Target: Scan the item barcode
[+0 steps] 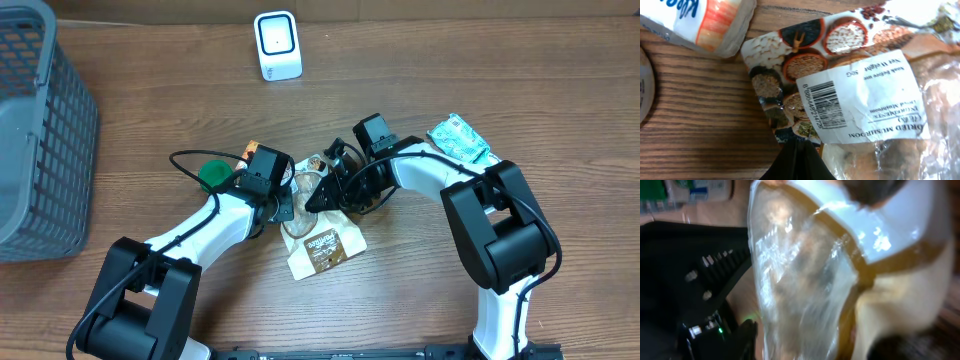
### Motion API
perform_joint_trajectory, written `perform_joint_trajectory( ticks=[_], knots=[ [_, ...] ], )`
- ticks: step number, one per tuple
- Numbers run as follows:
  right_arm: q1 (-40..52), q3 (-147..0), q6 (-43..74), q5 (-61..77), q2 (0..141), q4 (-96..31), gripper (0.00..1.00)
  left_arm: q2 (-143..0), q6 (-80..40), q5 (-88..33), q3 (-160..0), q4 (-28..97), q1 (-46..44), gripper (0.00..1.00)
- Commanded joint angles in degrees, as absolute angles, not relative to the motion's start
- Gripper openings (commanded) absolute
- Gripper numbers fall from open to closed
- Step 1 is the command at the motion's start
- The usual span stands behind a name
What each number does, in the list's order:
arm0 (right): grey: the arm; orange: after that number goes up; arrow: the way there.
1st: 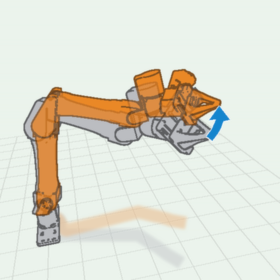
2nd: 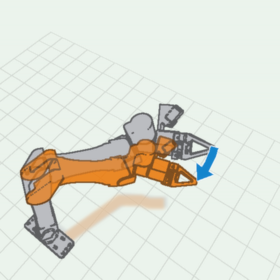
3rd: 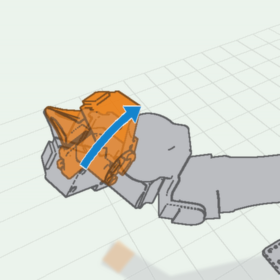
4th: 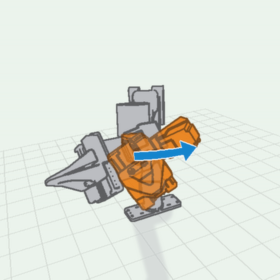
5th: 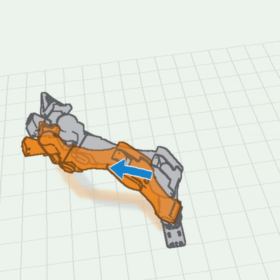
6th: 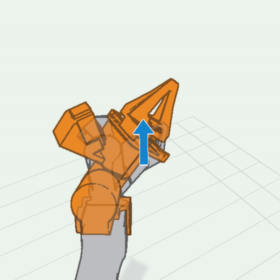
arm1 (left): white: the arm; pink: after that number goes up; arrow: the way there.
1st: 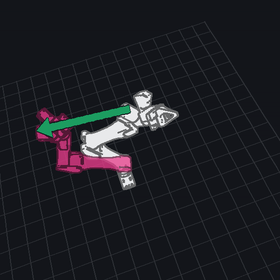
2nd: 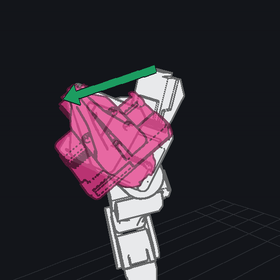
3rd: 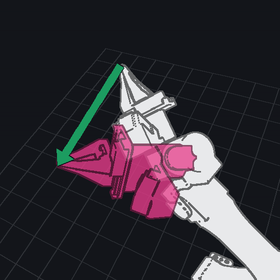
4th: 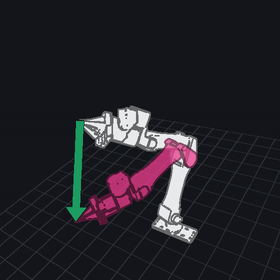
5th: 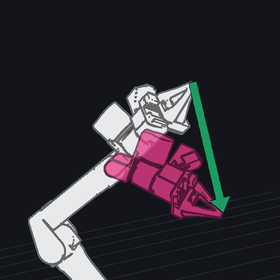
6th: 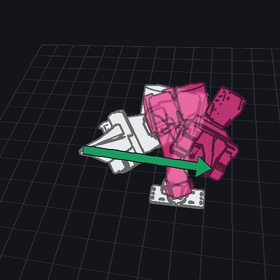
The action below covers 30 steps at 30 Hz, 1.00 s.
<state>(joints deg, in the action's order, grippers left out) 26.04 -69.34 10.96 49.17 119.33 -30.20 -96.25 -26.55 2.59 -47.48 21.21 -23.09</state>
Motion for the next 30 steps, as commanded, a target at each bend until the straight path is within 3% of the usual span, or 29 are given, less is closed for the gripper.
perform_joint_trajectory(
  ticks=[1, 12, 17, 25, 30],
  knots=[
    [26.96, -67.05, 16.38, 50.68, 119.94, -28.10, 0.42, -97.41, -25.30, 2.33, -47.99, 21.80, -22.72, 0.04],
    [26.87, -66.70, 17.63, 50.63, 119.94, -27.27, 0.04, -97.30, -25.28, 2.72, -49.21, 23.42, -21.26, 0.04],
    [26.87, -66.72, 17.58, 50.63, 119.92, -26.76, 0.04, -95.37, -24.49, 1.39, -58.30, 34.28, -19.99, 0.04],
    [25.89, -67.48, 14.96, 50.78, 119.17, -26.17, 0.04, -92.14, -18.59, -4.27, -88.88, 64.42, -17.82, 0.04],
    [24.93, -67.64, 10.44, 51.16, 113.93, -27.09, 0.04, -92.12, -15.51, -4.99, -106.43, 76.66, -12.62, 0.04]
  ],
)
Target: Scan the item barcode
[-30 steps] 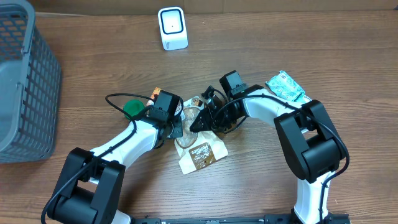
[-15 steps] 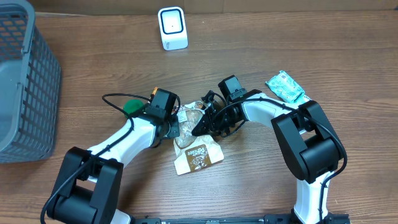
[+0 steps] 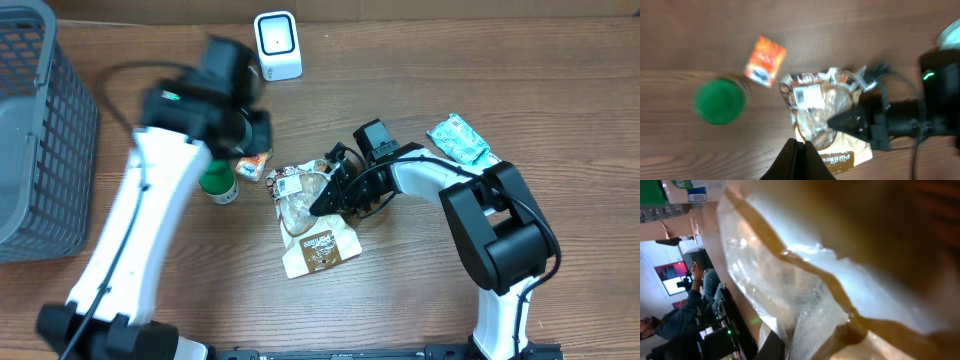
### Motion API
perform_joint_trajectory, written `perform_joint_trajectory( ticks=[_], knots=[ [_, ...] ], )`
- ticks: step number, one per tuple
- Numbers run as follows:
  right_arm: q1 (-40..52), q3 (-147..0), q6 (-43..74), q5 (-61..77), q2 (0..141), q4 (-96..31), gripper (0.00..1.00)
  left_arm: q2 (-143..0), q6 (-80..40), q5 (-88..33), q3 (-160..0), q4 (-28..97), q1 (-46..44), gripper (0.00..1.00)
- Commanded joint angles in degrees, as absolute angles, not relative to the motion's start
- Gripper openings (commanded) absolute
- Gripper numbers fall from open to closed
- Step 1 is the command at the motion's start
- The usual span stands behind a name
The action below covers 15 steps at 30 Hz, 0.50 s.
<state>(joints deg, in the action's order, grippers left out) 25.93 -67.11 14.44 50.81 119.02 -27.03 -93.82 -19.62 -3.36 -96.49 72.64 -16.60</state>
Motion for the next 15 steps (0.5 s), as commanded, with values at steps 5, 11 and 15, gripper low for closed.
perform_joint_trajectory(
  ticks=[5, 11, 15],
  knots=[
    [23.70, -70.48, 9.69, 52.69, 102.85, -29.52, 0.04, -92.14, -14.98, -4.97, -116.18, 81.54, -4.19, 0.04],
    [23.57, -75.77, 6.74, 52.86, 89.76, -35.31, 0.04, -94.45, -14.09, -7.51, -115.92, 83.42, 4.69, 0.04],
    [22.35, -76.05, 6.76, 56.90, 81.73, -35.31, 0.04, -98.52, -11.92, -7.27, -115.92, 85.03, 7.62, 0.08]
  ],
)
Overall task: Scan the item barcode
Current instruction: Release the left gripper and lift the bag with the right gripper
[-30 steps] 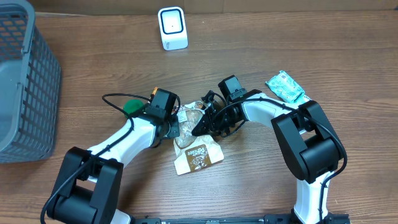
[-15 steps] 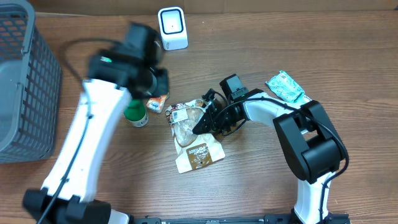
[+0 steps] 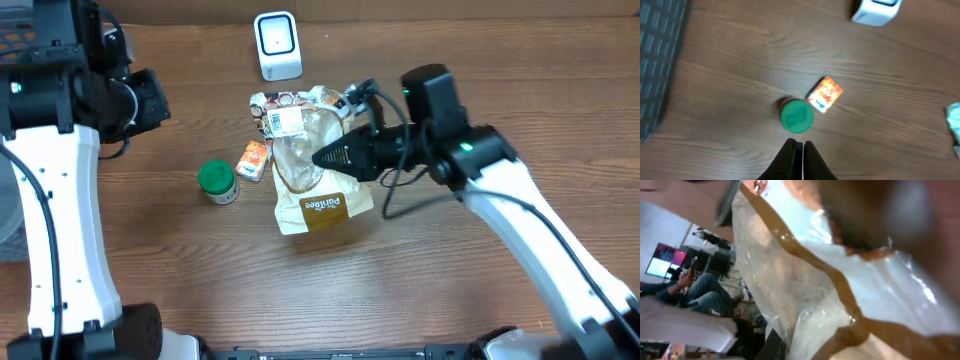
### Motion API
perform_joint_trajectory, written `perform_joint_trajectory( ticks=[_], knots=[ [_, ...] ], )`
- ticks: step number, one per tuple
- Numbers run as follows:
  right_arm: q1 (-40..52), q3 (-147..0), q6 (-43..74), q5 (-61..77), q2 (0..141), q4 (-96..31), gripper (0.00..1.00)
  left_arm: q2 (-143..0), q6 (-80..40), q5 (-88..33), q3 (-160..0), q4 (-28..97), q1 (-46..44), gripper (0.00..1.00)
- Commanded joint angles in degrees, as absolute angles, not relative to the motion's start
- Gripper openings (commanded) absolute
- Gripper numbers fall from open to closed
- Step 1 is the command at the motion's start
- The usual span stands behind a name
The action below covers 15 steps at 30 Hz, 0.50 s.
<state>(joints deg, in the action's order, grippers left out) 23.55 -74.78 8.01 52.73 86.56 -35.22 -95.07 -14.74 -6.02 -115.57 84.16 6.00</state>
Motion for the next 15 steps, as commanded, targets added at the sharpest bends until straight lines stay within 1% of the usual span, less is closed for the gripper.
perform_joint_trajectory(
  ticks=[1, 3, 6, 10, 12, 13, 15],
  knots=[
    [22.06, -76.05, 6.79, 57.82, 80.58, -35.48, 0.04, -99.46, -11.92, -7.29, -115.92, 85.41, 8.10, 0.09],
    [21.78, -76.05, 6.76, 59.29, 78.74, -35.57, 0.04, -101.32, -11.70, -7.29, -115.90, 85.95, 8.82, 0.10],
    [21.76, -76.05, 6.79, 59.24, 76.90, -36.12, 0.04, -104.31, -11.51, -7.27, -115.92, 86.39, 9.37, 0.16],
    [21.76, -76.03, 6.79, 59.20, 76.58, -36.84, 0.04, -107.79, -10.20, -6.92, -115.92, 86.41, 9.41, 0.18],
    [21.76, -76.03, 6.76, 58.46, 76.60, -37.58, 0.04, -109.14, -8.82, -6.87, -115.92, 86.54, 9.43, 0.23],
    [21.78, -76.03, 6.79, 57.60, 76.60, -37.93, 0.04, -109.51, -8.25, -6.90, -115.92, 86.59, 9.43, 0.28],
    [21.78, -76.03, 6.81, 55.68, 76.62, -38.57, 0.04, -110.13, -6.20, -7.11, -115.90, 86.59, 9.43, 0.44]
  ],
)
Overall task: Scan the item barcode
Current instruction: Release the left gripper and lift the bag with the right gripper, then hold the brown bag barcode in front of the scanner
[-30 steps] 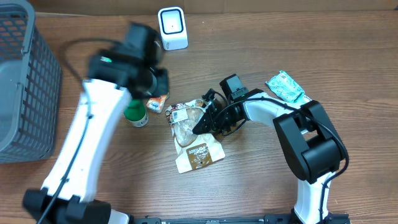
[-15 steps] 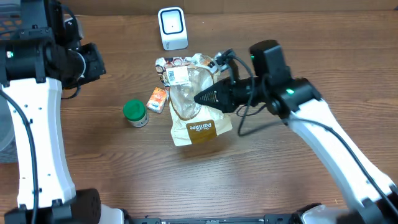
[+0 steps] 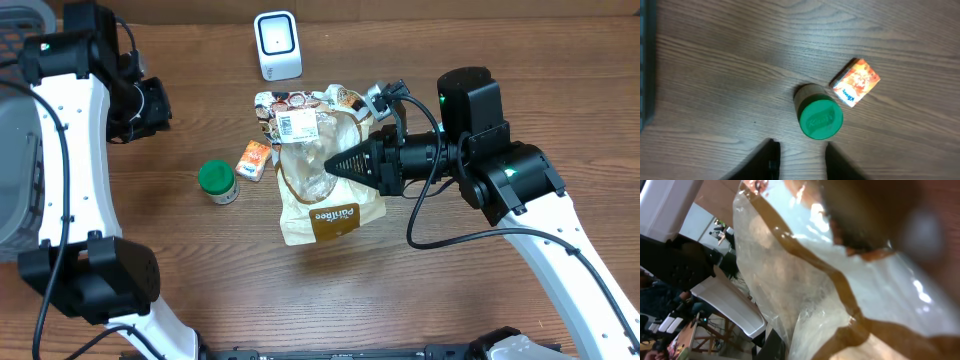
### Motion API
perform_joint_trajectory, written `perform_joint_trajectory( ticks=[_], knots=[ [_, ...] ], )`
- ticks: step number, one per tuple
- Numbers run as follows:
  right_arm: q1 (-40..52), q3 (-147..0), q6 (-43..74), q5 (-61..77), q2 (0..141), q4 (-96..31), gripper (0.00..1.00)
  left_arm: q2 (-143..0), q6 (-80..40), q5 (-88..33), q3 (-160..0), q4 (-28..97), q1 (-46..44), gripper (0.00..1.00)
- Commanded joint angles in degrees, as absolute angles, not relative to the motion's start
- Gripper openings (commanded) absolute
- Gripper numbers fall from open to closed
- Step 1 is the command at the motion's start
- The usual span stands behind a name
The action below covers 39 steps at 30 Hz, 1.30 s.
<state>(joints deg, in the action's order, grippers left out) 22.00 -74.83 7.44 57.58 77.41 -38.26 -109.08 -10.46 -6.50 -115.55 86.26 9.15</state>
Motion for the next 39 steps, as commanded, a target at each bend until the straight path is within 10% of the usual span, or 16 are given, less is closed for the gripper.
perform_joint_trajectory(
  ticks=[1, 14, 16, 31, 39],
  knots=[
    [21.78, -76.03, 7.16, 54.87, 76.62, -38.74, 0.04, -110.19, -5.34, -7.16, -115.90, 86.54, 9.43, 0.49],
    [21.78, -76.05, 7.11, 51.88, 76.62, -39.48, 0.04, -110.15, 5.48, -12.53, -115.92, 87.00, 16.62, 0.73],
    [21.78, -76.05, 6.96, 51.88, 76.62, -39.33, 0.04, -110.15, 4.27, -12.51, -115.92, 86.98, 18.24, 1.00],
    [21.78, -79.13, 8.47, 40.56, 81.17, -39.22, 0.04, -110.15, 1.65, -13.41, -115.92, 84.73, 20.97, 1.00],
    [22.79, -106.28, 5.85, 24.75, 99.11, -51.09, 0.04, -110.15, 1.72, -13.15, -115.92, 83.09, 20.97, 0.99]
  ],
)
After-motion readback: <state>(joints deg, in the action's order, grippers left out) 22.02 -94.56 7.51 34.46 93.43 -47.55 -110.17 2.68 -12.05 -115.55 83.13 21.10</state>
